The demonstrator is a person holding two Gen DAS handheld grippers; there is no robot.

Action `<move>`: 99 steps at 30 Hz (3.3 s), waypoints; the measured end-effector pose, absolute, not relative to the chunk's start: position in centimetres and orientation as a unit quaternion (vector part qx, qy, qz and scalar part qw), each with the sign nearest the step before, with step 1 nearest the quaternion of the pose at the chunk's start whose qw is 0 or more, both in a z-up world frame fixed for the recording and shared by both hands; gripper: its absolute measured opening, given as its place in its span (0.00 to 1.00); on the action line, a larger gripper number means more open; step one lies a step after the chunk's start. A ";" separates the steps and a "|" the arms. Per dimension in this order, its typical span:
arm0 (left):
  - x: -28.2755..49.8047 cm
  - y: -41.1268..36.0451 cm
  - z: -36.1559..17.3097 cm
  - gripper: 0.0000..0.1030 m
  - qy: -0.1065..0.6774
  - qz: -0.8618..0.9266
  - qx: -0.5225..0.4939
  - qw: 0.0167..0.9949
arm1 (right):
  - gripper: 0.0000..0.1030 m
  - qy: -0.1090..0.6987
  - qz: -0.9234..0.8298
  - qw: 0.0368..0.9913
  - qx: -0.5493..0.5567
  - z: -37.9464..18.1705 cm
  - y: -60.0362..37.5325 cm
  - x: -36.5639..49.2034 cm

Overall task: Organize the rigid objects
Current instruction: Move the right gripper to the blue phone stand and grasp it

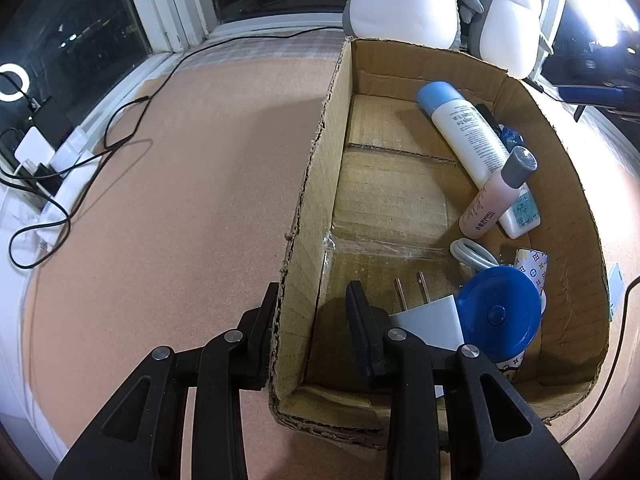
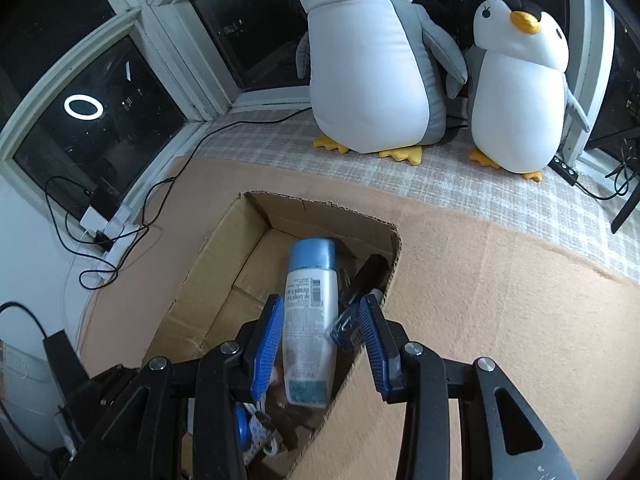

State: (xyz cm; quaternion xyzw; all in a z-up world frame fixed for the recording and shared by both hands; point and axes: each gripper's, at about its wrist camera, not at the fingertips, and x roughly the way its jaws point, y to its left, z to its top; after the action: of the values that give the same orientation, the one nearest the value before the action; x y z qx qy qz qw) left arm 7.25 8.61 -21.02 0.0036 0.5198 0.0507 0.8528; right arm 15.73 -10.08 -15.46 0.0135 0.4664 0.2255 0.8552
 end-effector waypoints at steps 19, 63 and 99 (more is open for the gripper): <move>7.2 8.3 -20.9 0.30 0.521 0.046 0.027 0.852 | 0.35 0.416 0.174 0.892 0.031 -8.8 -17.4 5.9; 7.1 7.9 -20.7 0.30 0.518 0.062 0.030 0.853 | 0.59 0.470 0.237 0.770 -0.360 -24.8 -20.0 0.7; 7.1 8.1 -20.9 0.29 0.518 0.070 0.013 0.853 | 0.35 0.551 0.253 0.762 -0.228 -25.6 -21.9 9.2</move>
State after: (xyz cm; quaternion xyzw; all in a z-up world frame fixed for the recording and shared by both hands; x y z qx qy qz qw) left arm 7.13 8.14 -20.91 0.0126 0.5176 0.0697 0.8527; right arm 9.21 -21.89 -25.56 -0.2275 0.5514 0.2526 0.7619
